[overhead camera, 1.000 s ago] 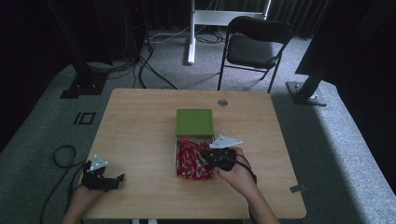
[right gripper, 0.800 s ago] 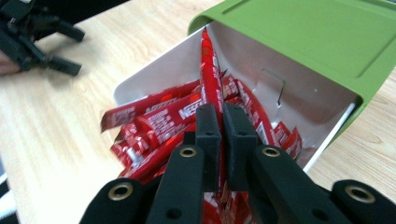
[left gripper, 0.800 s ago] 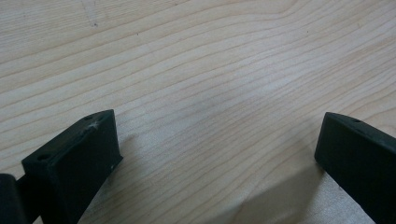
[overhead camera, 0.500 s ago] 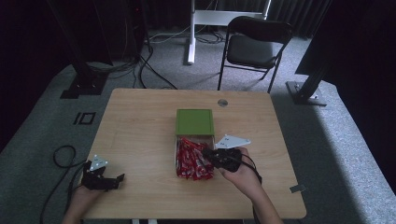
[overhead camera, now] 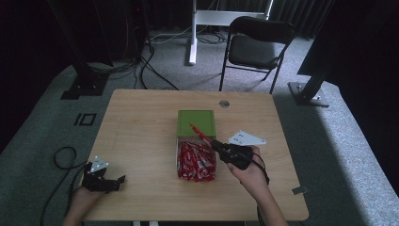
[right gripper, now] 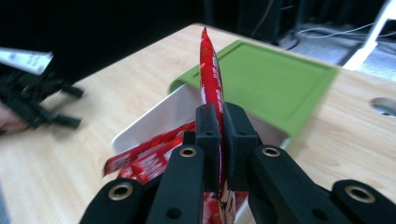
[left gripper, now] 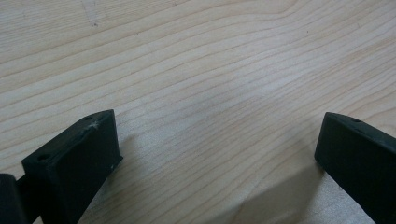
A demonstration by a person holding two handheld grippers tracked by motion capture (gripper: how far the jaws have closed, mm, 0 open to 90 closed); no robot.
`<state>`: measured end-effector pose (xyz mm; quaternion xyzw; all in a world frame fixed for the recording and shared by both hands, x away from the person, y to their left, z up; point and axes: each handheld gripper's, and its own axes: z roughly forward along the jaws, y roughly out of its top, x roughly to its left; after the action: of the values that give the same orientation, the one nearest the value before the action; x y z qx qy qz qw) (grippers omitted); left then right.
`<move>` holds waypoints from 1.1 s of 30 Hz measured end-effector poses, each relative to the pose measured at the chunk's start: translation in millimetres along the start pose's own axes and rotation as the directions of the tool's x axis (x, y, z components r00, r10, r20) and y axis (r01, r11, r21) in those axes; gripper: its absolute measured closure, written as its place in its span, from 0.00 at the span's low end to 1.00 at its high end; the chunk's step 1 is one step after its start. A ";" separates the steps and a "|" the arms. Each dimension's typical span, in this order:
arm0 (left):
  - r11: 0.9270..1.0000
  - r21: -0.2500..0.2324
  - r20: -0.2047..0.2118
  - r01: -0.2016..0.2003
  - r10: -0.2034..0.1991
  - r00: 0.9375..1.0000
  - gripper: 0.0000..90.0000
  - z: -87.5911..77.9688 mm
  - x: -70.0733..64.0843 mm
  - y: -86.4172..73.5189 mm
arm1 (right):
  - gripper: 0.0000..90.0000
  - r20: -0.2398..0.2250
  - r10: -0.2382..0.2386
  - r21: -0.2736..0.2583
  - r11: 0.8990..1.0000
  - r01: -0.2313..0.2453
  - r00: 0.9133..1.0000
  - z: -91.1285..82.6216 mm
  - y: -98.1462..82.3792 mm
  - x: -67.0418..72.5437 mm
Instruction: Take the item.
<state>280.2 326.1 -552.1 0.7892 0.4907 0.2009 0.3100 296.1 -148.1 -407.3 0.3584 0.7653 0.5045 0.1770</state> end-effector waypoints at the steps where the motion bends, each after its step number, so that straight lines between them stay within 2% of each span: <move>1: 1.000 0.000 0.000 0.000 0.000 1.000 0.01 0.0 0.0 0.0 | 0.96 0.018 0.008 -0.009 1.000 -0.008 1.000 -1.0 0.4 -2.0; 2: 1.000 0.000 0.000 0.000 0.000 1.000 0.01 0.0 0.0 0.0 | 0.96 0.037 0.023 -0.026 0.999 -0.022 0.999 -2.2 0.6 -4.4; 7: 1.000 0.000 0.000 0.000 0.000 1.000 0.01 0.0 0.0 0.0 | 0.96 0.100 0.059 -0.045 0.997 -0.055 0.993 -3.4 -0.1 -17.1; 9: 1.000 -0.002 0.000 0.001 -0.001 1.000 0.01 0.1 -0.1 0.0 | 0.96 0.140 0.069 -0.046 0.997 -0.063 0.988 -2.2 -2.1 -23.5; 12: 1.000 0.000 0.000 -0.001 0.001 1.000 0.01 0.0 0.1 0.0 | 0.96 0.177 0.098 -0.057 0.994 -0.089 0.979 -0.1 -5.1 -32.5; 19: 1.000 0.000 0.000 -0.001 0.001 1.000 0.01 0.0 0.0 0.0 | 0.96 0.254 0.125 -0.067 0.992 -0.111 0.959 6.0 -13.1 -50.0; 25: 1.000 0.000 0.000 0.000 0.000 1.000 0.01 0.0 0.0 0.0 | 0.96 0.284 0.157 -0.052 0.988 -0.149 0.946 13.2 -24.1 -64.1; 33: 1.000 0.000 0.000 -0.001 0.001 1.000 0.01 0.0 0.0 0.0 | 0.96 0.309 0.184 -0.017 0.982 -0.188 0.933 28.2 -44.9 -79.3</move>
<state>280.1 326.1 -552.1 0.7894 0.4903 0.2010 0.3099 351.3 -198.1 -466.9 0.5047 0.6940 0.4518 0.2440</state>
